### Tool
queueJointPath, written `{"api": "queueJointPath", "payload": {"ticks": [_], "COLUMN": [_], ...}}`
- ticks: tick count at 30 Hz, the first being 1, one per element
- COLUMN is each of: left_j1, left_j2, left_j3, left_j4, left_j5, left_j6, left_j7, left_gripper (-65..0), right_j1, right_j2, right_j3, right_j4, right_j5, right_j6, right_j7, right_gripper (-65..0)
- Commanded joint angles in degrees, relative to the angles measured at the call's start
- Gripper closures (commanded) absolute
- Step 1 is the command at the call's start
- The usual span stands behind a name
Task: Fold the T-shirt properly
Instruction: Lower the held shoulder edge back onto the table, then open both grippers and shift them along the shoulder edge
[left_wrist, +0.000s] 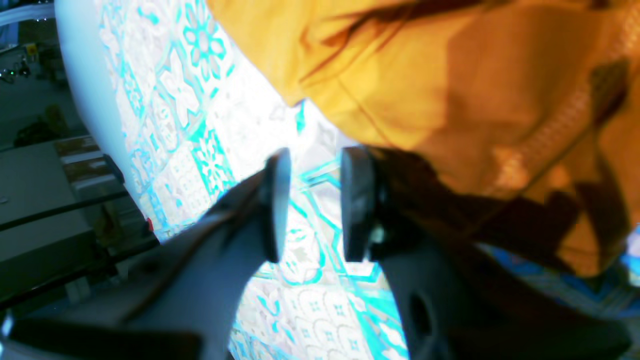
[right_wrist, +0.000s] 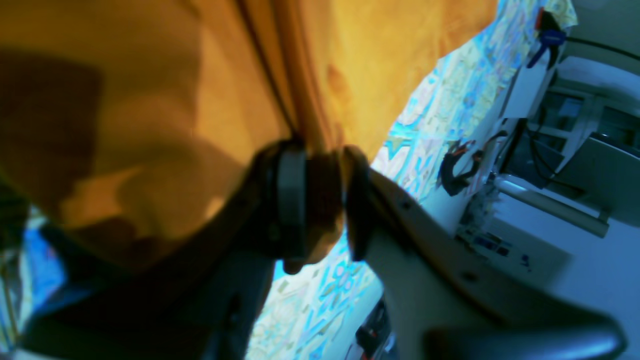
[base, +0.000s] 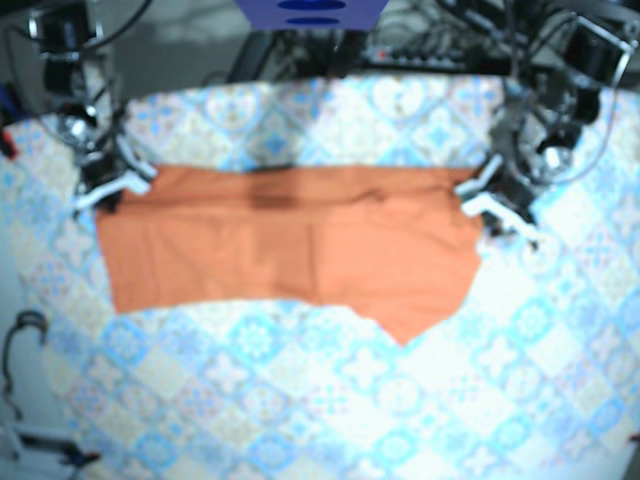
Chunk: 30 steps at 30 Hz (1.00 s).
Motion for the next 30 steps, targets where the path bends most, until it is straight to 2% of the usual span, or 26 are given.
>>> {"api": "queueJointPath", "payload": {"ticks": [1,5,11,18,24,30], "left_j1": [-0.55,-0.46,-0.38,-0.29,-0.29,2.44], "left_j2": [-1.22,-1.4,-1.57,-4.65,-7.99,-10.45], "left_j3": [-0.53,-0.53,-0.97,-1.05,-1.85,-2.02], "left_j4": [0.71,0.71,1.06,1.15,1.86,6.08], "left_j5": [0.12,0.12,-0.06,-0.58,-6.91,-9.37], "left_j6": [0.97,0.97,0.97,0.97,0.97,0.97], "left_j7": [-0.14,-0.14,-0.14,-0.14,-0.14,-0.05], "left_gripper": [-20.9,-23.4,-23.7,-23.7,-23.7,-23.7], "right_j1": [0.19,0.19,0.19,-1.39,-4.56,-7.02], "right_j2": [1.06,1.06,1.32,2.38,2.99,2.82], "right_j3": [0.29,0.29,0.64,1.78,5.65,8.82], "right_j4": [0.87,0.87,1.05,1.4,6.59,10.45], "right_j5": [-0.18,-0.18,-0.18,-0.1,-0.1,-0.01], "right_j6": [-0.35,-0.35,-0.35,-0.35,-0.35,-0.35], "right_j7": [-0.39,-0.39,-0.39,-0.39,-0.31,2.16], "right_gripper": [-15.5,-18.6,-22.7,-23.0,-22.9,-22.9]}}
